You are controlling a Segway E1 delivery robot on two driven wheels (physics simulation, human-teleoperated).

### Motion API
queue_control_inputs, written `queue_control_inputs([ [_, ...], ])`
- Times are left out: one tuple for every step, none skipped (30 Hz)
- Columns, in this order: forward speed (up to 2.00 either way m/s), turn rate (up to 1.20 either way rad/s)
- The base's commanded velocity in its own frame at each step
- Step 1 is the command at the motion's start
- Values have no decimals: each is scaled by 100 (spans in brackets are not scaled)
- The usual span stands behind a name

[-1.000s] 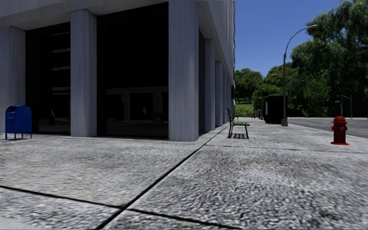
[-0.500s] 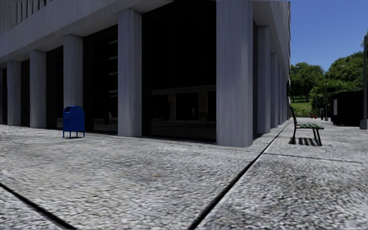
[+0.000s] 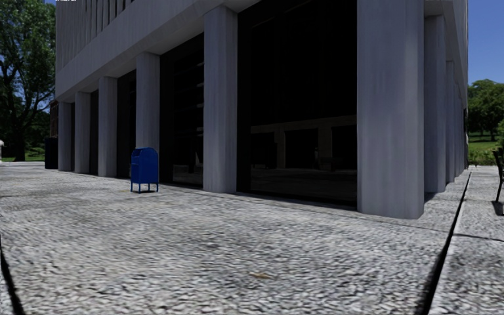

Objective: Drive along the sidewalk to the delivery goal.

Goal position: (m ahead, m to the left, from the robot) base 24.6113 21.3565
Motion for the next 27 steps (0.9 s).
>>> queue_control_inputs([
  [137, 60],
  [137, 60],
  [137, 60],
  [137, 60],
  [137, 60],
  [137, 60],
  [137, 60],
  [137, 60],
  [137, 60],
  [137, 60],
  [137, 60],
  [137, 60],
  [137, 53],
  [137, 53],
  [137, 35],
  [137, 16],
  [137, 5],
  [137, 5],
  [137, 0],
  [137, 0],
  [137, 0],
  [137, 0],
  [137, 0],
  [137, 0],
  [137, 0],
  [137, 0],
  [137, 23],
])
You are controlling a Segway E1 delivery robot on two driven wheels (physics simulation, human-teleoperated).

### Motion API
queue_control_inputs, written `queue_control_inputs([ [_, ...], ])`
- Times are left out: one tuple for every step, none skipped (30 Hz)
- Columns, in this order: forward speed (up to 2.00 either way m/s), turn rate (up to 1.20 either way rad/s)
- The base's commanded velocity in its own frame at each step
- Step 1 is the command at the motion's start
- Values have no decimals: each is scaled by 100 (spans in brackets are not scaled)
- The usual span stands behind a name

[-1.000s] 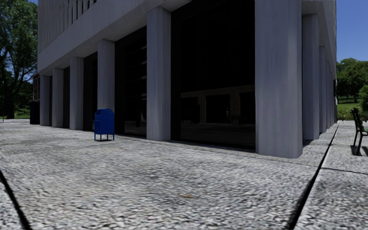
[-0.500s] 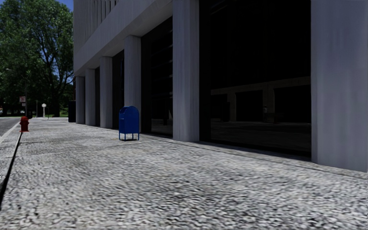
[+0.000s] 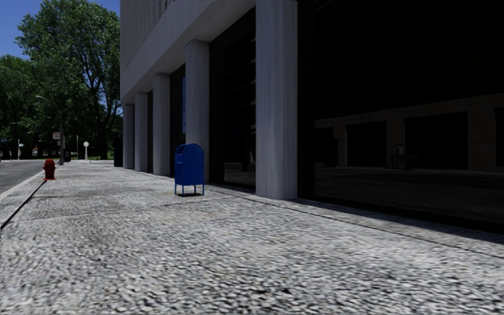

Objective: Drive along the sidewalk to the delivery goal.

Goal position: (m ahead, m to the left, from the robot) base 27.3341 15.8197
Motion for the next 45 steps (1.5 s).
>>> queue_control_inputs([
  [137, 37],
  [137, 37],
  [137, 42],
  [137, 43],
  [137, 44],
  [137, 44],
  [137, 44],
  [137, 44],
  [137, 44],
  [137, 44],
  [137, 44],
  [137, 44],
  [137, 44],
  [137, 44],
  [137, 44],
  [137, 44],
  [137, 44],
  [137, 44],
  [137, 44],
  [138, 44],
  [139, 44],
  [139, 44],
  [141, 44],
  [142, 44],
  [143, 44],
  [143, 44],
  [143, 44],
  [144, 44],
  [145, 44],
  [145, 44],
  [146, 44],
  [147, 44],
  [147, 44],
  [148, 44],
  [149, 44],
  [152, 44],
  [152, 44],
  [153, 44],
  [154, 44],
  [155, 44],
  [155, 44],
  [158, 44],
  [159, 44],
  [161, 44],
  [161, 44],
])
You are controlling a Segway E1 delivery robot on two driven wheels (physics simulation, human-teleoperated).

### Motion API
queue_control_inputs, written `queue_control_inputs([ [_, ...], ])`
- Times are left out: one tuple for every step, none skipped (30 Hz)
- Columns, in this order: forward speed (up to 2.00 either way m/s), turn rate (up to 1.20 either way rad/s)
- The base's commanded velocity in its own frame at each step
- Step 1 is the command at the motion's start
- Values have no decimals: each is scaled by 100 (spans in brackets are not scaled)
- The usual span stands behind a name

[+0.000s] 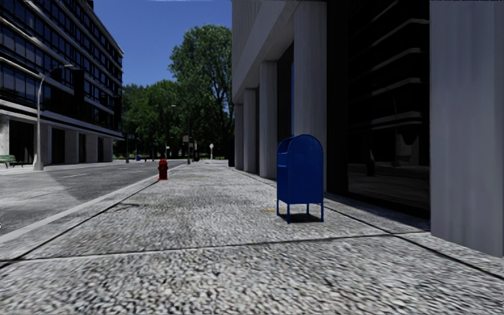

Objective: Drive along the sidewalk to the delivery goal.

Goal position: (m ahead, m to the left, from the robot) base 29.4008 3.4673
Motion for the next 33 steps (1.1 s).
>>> queue_control_inputs([
  [166, 43],
  [169, 40],
  [169, 40],
  [170, 38],
  [171, 37],
  [171, 36],
  [171, 36],
  [171, 36],
  [171, 36],
  [171, 36],
  [171, 36],
  [171, 36],
  [171, 36],
  [171, 36],
  [171, 36],
  [171, 36],
  [171, 36],
  [171, 36],
  [171, 36],
  [171, 36],
  [171, 36],
  [171, 36],
  [172, 33],
  [175, 20],
  [179, 8],
  [179, 8],
  [182, 0],
  [200, 0],
  [200, 0],
  [200, 0],
  [200, 0],
  [200, 0],
  [200, 0],
])
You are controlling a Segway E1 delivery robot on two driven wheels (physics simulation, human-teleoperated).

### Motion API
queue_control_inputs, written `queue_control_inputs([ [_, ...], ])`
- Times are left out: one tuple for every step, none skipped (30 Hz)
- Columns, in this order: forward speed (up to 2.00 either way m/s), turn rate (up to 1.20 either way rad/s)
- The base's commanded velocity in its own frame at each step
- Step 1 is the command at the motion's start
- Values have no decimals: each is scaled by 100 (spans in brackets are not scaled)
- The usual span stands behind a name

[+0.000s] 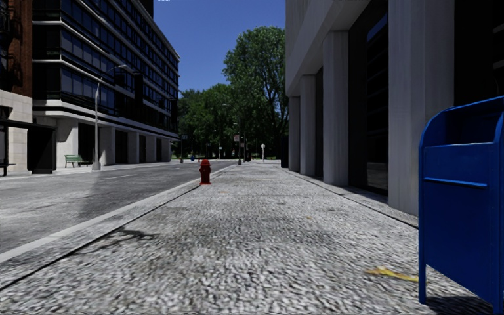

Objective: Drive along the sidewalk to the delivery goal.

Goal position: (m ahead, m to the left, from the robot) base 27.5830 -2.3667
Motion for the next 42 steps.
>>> queue_control_inputs([
  [200, 0],
  [200, 0],
  [200, 0],
  [200, 0],
  [200, 0],
  [200, 0],
  [200, 0],
  [200, 0],
  [200, 0],
  [200, 0],
  [200, 0],
  [200, 0],
  [200, 0],
  [200, 0],
  [200, 0],
  [200, 0],
  [200, 0],
  [200, 0],
  [200, 0],
  [200, 0],
  [200, 0],
  [200, 0],
  [200, 0],
  [200, 0],
  [200, 0],
  [200, 0],
  [200, 0],
  [200, 0],
  [200, 0],
  [200, 0],
  [200, 0],
  [200, 0],
  [200, 0],
  [200, 0],
  [200, 0],
  [200, 0],
  [200, 0],
  [200, 0],
  [200, 0],
  [200, 0],
  [200, 0],
  [200, 0],
])
